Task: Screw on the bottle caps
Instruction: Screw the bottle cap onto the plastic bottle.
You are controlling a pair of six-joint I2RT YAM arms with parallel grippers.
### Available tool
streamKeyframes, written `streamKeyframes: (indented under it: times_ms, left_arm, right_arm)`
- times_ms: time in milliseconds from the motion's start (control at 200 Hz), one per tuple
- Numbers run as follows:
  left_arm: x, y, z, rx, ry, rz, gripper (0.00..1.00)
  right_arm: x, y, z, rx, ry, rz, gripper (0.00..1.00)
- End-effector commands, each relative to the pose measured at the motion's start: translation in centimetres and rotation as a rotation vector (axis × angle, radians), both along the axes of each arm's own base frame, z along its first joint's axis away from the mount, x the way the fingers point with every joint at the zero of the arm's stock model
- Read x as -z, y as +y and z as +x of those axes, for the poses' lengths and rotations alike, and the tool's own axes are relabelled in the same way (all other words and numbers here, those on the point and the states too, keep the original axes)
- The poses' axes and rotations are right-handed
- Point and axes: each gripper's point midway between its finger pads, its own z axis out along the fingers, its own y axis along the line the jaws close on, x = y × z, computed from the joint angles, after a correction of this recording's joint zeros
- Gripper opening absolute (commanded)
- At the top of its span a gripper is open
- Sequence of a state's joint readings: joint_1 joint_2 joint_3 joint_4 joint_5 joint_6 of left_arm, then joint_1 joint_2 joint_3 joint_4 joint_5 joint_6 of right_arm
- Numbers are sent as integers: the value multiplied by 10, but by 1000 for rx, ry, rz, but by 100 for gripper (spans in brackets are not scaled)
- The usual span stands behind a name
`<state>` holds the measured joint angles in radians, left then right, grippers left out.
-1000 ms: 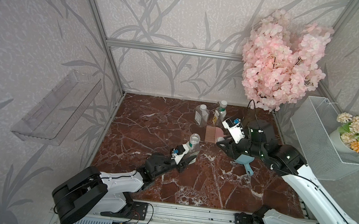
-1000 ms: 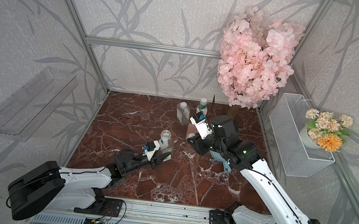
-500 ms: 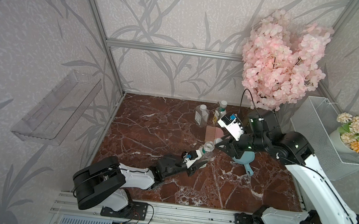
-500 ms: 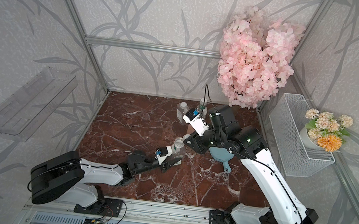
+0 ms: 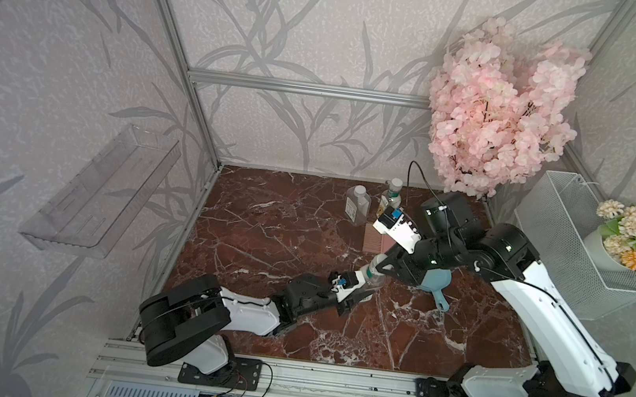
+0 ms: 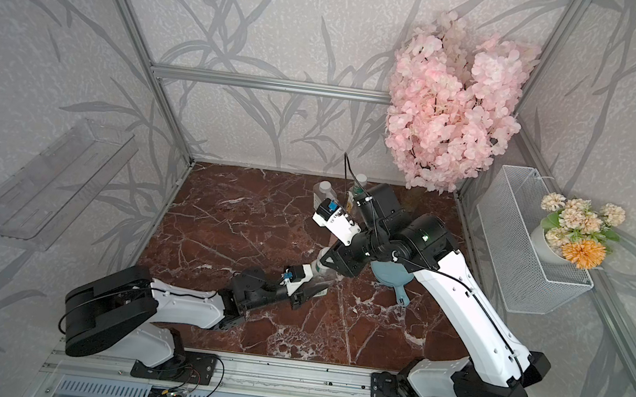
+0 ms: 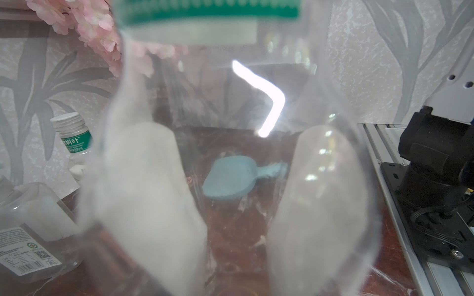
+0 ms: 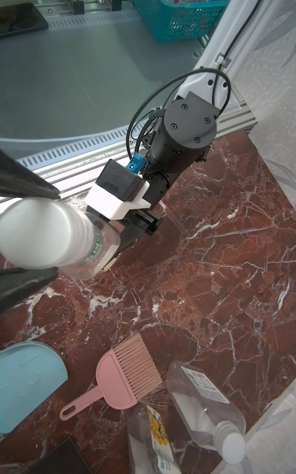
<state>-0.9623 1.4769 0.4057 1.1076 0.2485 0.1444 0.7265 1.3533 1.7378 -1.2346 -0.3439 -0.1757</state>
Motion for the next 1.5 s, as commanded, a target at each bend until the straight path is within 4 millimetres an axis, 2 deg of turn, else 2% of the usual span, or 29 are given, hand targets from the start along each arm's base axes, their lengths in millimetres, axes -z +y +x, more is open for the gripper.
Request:
streamKeyframes:
  times_ms: [0,355,945,1250,1495]
  left_arm:
    - [-18,-8,-1,20,-45,-38,32]
    - [-20,-9,-2,19,-47,-42,32]
    - [-23,-14,-5,53,-31,-67,31]
    - [-24,-16,-7,72,-24,-79,31]
    - [-26,-13,-8,62,-34,-86,31]
  right_arm:
    - [-1,-1,-4,-18,3,-22,26]
    - [17,-6,-5,-32,15,-108,27]
    - [36,-9,-20,-207,-6,-175,30]
    - [40,-9,-28,-287,-33,-166,32]
    - [38,-5,-28,-284,-42,-137,36]
